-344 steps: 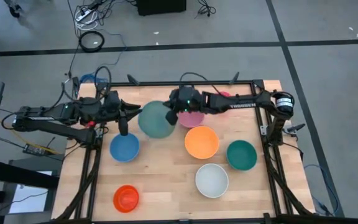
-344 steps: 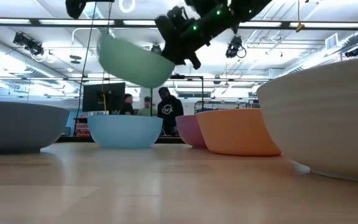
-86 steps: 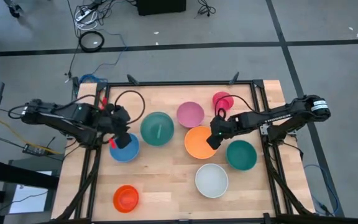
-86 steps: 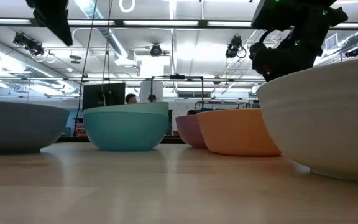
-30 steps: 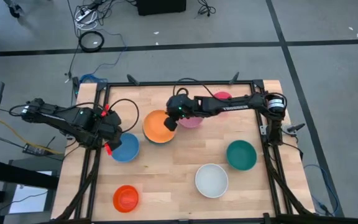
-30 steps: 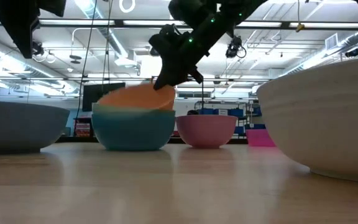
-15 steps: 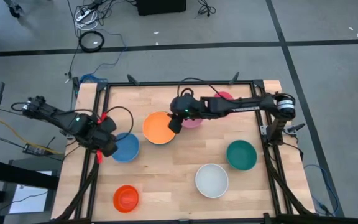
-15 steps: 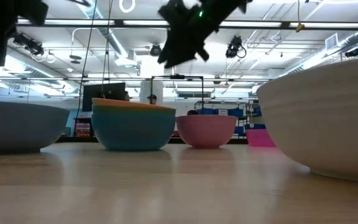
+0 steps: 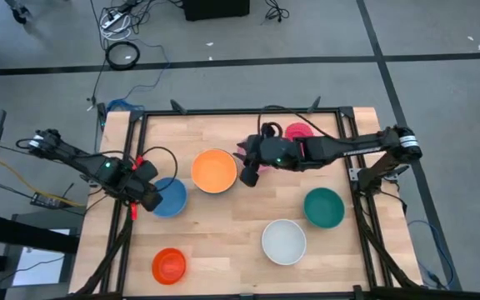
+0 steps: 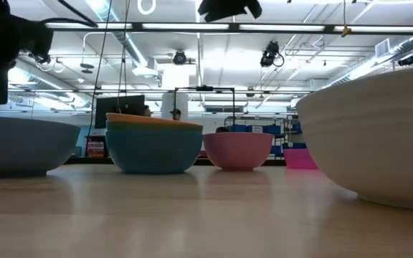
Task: Nest bowls inside each other
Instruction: Stack the blue bowl into the light orange bowl
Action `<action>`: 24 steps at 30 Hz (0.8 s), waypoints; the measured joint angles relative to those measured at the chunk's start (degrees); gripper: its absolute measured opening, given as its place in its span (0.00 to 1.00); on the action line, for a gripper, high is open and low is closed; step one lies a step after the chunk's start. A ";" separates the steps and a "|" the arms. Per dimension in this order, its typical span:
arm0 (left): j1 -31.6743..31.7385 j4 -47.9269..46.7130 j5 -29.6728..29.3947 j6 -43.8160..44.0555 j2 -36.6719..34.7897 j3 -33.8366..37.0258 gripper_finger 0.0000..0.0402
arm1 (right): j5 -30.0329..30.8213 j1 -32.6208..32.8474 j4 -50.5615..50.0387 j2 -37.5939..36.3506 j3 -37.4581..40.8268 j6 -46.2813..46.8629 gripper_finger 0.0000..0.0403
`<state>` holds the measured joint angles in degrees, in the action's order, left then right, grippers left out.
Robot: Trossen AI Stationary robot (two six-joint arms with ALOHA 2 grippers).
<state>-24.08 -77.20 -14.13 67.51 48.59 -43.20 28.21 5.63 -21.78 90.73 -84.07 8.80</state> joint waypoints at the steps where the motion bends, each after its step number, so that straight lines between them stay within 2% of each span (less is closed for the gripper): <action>1: 0.04 0.20 -0.02 1.80 0.13 0.22 0.24 | 0.23 0.37 0.16 -0.14 0.00 -0.05 0.32; 4: 0.07 -0.28 -0.01 8.14 0.98 1.42 0.24 | 0.34 1.18 0.02 -0.06 0.00 -0.05 0.32; 7: 0.07 0.05 -0.36 10.81 2.39 1.90 0.24 | 0.37 1.58 0.15 0.27 0.00 -0.04 0.32; 16: 0.13 -0.27 -2.10 14.32 8.86 1.83 0.24 | 0.37 1.90 -0.32 0.95 0.02 0.15 0.32; 24: 2.31 -0.19 -1.77 13.46 15.03 1.79 0.24 | 0.32 2.08 -0.88 0.98 0.02 0.60 0.32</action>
<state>-21.76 -77.38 -15.90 80.97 63.63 -41.41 28.53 7.70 -22.66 91.70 -84.05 9.40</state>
